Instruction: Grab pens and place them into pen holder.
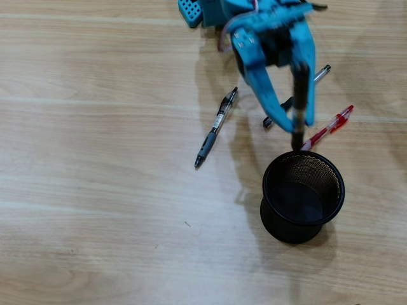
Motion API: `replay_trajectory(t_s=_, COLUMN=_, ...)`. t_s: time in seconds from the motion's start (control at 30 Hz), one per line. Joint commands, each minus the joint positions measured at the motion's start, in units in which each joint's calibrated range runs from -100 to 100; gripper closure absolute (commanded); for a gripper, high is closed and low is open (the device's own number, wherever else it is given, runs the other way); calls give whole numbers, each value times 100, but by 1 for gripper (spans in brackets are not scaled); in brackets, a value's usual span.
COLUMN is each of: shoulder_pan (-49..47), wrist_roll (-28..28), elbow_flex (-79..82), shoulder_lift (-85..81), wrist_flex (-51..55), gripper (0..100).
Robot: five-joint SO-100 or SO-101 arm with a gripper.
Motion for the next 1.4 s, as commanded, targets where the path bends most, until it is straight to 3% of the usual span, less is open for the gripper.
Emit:
replay_trajectory(t_s=0.0, shoulder_pan=-101, wrist_roll=-146, elbow_flex=-29, shoulder_lift=386, wrist_flex=-346, gripper=98)
replay_trajectory(t_s=0.37, shoulder_pan=-165, wrist_roll=-203, elbow_flex=-92, shoulder_lift=1057, wrist_flex=-382, gripper=97)
replay_trajectory(t_s=0.53, shoulder_pan=-165, wrist_roll=-271, elbow_flex=-56, shoulder_lift=1083, wrist_flex=-382, gripper=87)
replay_trajectory(t_s=0.83, shoulder_pan=-138, wrist_roll=-214, elbow_flex=-56, shoulder_lift=998, wrist_flex=-291, gripper=87)
replay_trajectory(t_s=1.0, shoulder_pan=-19, wrist_roll=242, elbow_flex=-11, shoulder_lift=607, wrist_flex=-218, gripper=98)
replay_trajectory(t_s=1.37, shoulder_pan=466, wrist_roll=273, elbow_flex=-74, shoulder_lift=-1100, wrist_flex=3964, gripper=98)
